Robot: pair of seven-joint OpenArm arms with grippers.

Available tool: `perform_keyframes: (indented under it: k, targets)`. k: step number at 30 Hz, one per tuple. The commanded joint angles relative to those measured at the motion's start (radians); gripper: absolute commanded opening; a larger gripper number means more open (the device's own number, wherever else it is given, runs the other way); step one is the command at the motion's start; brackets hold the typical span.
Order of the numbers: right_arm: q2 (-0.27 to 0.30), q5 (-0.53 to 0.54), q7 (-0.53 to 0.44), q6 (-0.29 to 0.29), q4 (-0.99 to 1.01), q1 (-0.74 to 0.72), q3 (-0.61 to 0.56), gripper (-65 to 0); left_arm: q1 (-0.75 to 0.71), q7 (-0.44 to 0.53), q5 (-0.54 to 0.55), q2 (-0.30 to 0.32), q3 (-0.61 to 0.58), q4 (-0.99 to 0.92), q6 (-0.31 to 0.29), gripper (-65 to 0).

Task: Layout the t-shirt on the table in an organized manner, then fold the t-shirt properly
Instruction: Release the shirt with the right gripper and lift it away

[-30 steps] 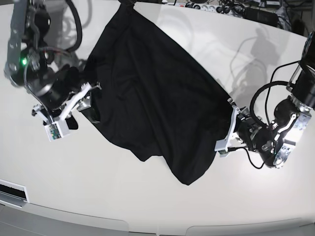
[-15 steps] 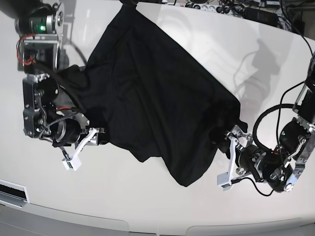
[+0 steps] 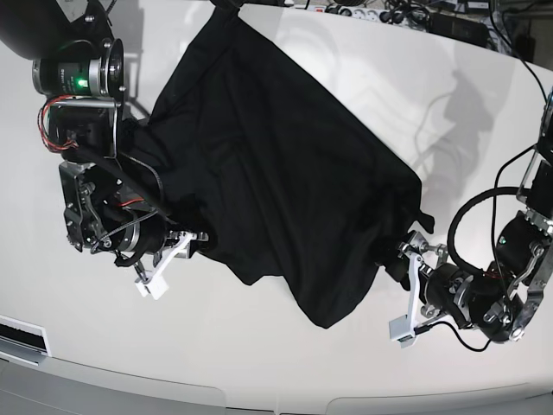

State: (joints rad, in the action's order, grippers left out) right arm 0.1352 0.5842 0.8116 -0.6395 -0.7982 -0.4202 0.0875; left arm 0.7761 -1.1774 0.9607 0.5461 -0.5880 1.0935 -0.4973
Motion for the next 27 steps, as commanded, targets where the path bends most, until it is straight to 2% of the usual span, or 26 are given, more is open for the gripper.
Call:
perform_keyframes:
  k: [1, 3, 7, 11, 15, 19, 23, 24, 27]
  targets:
    - [0.01, 0.002, -0.043, -0.032, -0.015, -0.032, 0.004, -51.3, 0.031, 0.01, 0.01, 0.008, 0.014, 0.013, 0.0, -15.6]
    - [0.013, -0.018, -0.092, -0.059, -0.015, -0.033, 0.004, -65.0, 0.024, 0.011, 0.009, 0.008, 0.014, 0.013, 0.0, -15.6]
    - [0.03, -0.014, -0.127, -0.059, -0.043, -0.04, 0.004, -65.0, 0.013, 0.011, 0.009, 0.008, 0.014, 0.012, 0.0, -15.6]
    - [0.069, -0.013, -0.087, -0.045, -0.135, -0.036, 0.021, -65.0, 0.014, 0.011, 0.009, 0.008, 0.014, 0.012, -0.004, -15.6]
    - [0.104, -0.013, -0.001, 0.029, -0.27, -0.005, 0.131, -65.0, 0.014, 0.011, -0.006, 0.008, 0.014, 0.012, -0.004, -15.6]
    - [0.116, -0.008, 0.056, 0.033, -0.489, 0.081, 0.284, -65.0, 0.014, 0.023, -0.005, 0.008, 0.014, 0.012, -0.003, -15.6]
    - [0.12, -0.012, 0.088, 0.099, -0.692, 0.208, 0.383, -65.0, 0.014, 0.024, -0.005, 0.002, 0.014, 0.012, -0.003, -15.6]
    - [0.12, -0.028, 0.087, 0.138, -0.725, 0.243, 0.4, -65.0, 0.014, 0.024, -0.005, 0.002, 0.014, 0.012, -0.003, -15.6]
    - [0.12, -0.099, 0.079, 0.304, -0.775, 0.337, 0.439, -65.0, 0.014, 0.025, -0.005, 0.003, 0.014, 0.012, -0.003, -15.6]
